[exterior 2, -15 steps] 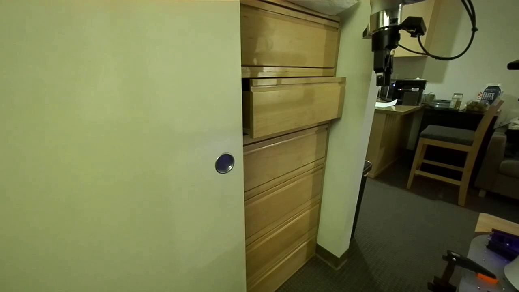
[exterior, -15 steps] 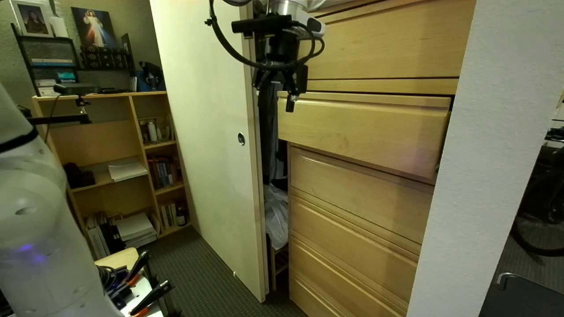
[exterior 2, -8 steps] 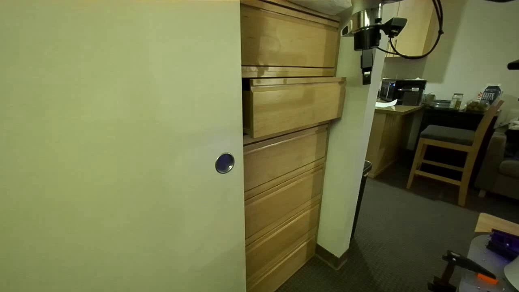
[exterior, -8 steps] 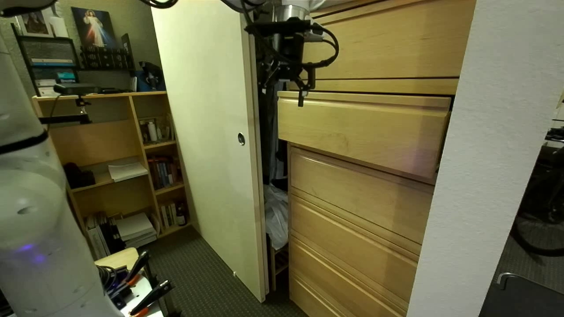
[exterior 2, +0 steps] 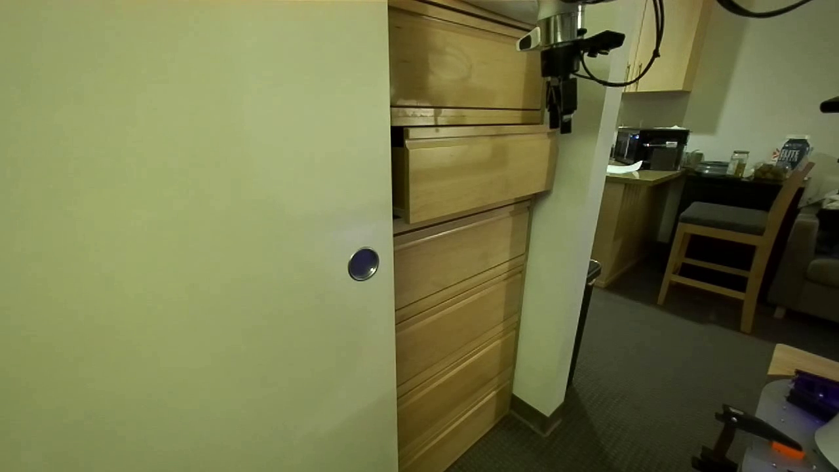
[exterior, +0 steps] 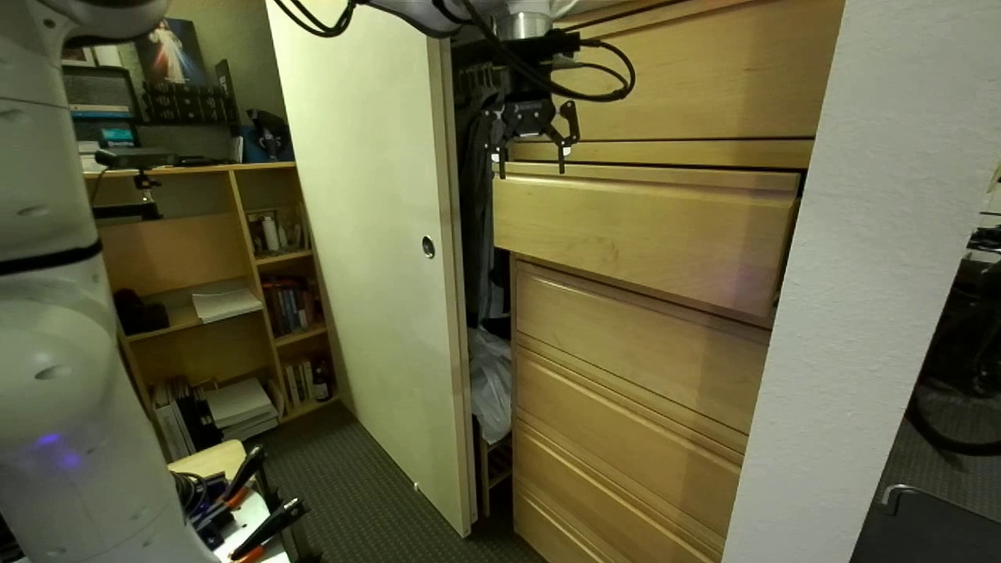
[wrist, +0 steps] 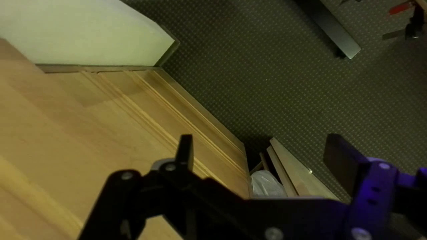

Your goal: Open the second drawer

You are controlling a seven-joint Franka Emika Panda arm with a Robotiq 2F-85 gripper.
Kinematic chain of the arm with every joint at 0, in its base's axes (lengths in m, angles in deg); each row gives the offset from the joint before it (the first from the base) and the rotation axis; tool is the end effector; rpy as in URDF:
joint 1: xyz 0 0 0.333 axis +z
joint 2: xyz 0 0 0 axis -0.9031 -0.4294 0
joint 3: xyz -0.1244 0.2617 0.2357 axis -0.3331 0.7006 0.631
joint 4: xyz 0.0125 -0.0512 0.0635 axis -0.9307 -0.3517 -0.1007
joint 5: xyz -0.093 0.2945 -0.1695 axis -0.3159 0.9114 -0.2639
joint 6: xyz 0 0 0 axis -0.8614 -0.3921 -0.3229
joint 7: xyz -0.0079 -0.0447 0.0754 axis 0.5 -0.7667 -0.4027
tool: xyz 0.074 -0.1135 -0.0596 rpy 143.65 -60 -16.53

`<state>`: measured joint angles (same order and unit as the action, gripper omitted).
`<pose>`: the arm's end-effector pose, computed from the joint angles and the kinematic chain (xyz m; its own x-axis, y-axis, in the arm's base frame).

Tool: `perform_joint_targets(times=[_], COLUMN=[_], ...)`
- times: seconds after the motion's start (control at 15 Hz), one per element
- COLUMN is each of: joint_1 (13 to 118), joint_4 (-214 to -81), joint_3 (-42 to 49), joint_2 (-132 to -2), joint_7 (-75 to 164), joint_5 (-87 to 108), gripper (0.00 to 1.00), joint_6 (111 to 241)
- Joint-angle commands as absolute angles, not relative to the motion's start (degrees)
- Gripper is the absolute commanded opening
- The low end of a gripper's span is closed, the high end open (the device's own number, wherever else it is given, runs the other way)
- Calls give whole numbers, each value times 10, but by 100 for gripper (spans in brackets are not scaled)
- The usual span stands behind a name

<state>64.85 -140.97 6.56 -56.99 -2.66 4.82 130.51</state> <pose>0.5468 -0.0281 0.6132 0.7425 0.6541 -0.1445 0.6674 -0.7408 0.0763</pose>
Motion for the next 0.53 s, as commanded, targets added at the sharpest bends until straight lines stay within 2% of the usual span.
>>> perform_joint_targets(times=[0.0,0.47], joint_1=[645,645], joint_4=[-1370,-1329], joint_3=[77,90], joint_2=[-604,-637], joint_7=[-71,-143], joint_5=[33,19], gripper=[100,100], joint_6=[1342,1404])
